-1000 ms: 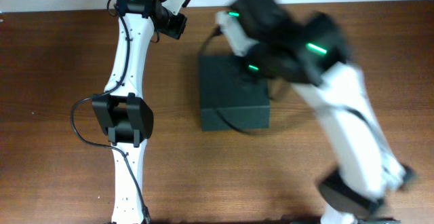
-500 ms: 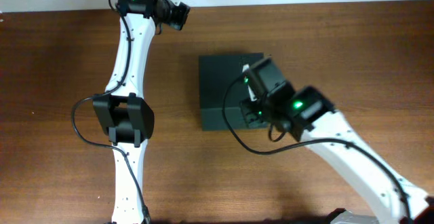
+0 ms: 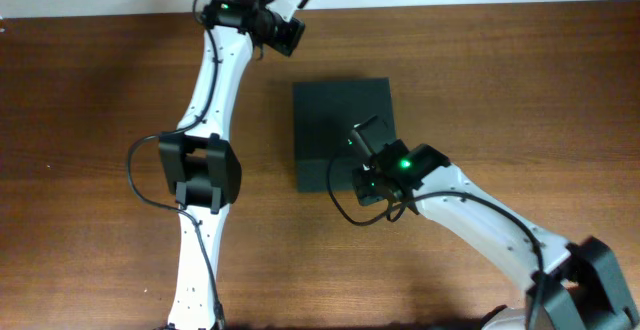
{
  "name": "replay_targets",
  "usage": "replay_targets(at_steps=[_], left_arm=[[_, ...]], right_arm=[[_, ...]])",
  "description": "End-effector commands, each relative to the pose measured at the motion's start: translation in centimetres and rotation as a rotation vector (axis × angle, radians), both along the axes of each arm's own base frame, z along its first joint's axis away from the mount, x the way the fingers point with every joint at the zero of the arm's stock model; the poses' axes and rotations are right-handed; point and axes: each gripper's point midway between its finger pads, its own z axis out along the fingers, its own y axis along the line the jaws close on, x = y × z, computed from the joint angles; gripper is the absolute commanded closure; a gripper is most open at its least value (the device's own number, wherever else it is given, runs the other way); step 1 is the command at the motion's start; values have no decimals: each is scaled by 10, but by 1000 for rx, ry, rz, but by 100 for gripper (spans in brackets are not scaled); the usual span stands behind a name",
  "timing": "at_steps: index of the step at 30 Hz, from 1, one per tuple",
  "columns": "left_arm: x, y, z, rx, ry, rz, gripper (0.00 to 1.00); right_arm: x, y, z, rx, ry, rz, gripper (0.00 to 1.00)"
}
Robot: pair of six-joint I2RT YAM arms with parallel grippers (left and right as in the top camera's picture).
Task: Pack container
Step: 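Press down on the closed lid with the right gripper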
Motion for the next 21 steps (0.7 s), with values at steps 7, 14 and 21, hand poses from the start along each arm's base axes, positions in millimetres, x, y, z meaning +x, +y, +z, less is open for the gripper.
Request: replay_targets(at_steps=[7, 14, 21], left_arm=[[-35, -31, -17, -95, 159, -80, 98], [-67, -34, -24, -141, 334, -61, 98], [-77, -31, -27, -132, 386, -52, 98]], right_arm=[[1, -1, -13, -19, 17, -1, 96], [7, 3, -12, -4, -6, -1, 96], [5, 8, -28, 2, 35, 8, 96]])
